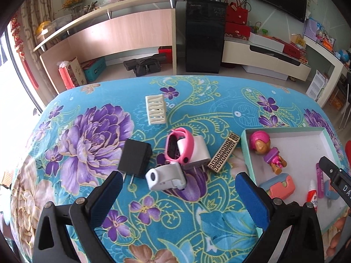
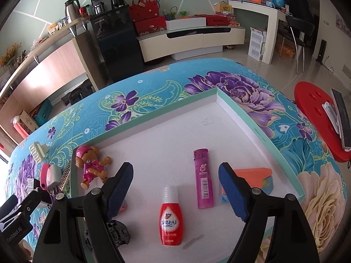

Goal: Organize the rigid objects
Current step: 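Move the right tool toward the white watch while the left tool returns to the pile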

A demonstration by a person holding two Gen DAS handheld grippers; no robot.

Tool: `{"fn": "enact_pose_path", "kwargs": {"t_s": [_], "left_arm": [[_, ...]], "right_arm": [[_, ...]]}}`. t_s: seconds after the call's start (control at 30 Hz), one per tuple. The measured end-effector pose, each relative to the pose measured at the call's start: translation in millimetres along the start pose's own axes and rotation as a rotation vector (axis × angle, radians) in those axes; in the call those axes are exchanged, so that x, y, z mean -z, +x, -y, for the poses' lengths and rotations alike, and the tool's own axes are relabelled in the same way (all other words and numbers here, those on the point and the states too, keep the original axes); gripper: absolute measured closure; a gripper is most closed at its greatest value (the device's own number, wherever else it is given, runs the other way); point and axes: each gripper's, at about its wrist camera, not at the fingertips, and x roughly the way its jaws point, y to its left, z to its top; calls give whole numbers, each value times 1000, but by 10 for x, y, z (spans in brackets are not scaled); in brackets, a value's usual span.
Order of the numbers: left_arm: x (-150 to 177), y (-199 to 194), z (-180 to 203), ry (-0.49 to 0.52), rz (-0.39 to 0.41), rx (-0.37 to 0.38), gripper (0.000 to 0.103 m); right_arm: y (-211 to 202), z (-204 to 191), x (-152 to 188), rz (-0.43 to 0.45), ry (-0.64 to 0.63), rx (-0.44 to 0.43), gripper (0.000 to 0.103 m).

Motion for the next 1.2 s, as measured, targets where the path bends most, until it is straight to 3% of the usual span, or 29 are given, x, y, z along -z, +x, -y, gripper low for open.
{"fn": "enact_pose_path", "kwargs": {"t_s": [0.63,0.87,1.2], "left_arm": [[122,-156,-1155,-246,30,-119,0],[184,-72,-1376,-305,6,-125,0],[265,264,-1520,-341,-69,-129,0]], "right_arm": [[-91,-1239,246,27,-231,-212,22],[7,-1619,415,-8,-300,-298,22],[129,-2062,669,-37,-424,-329,22]]}}
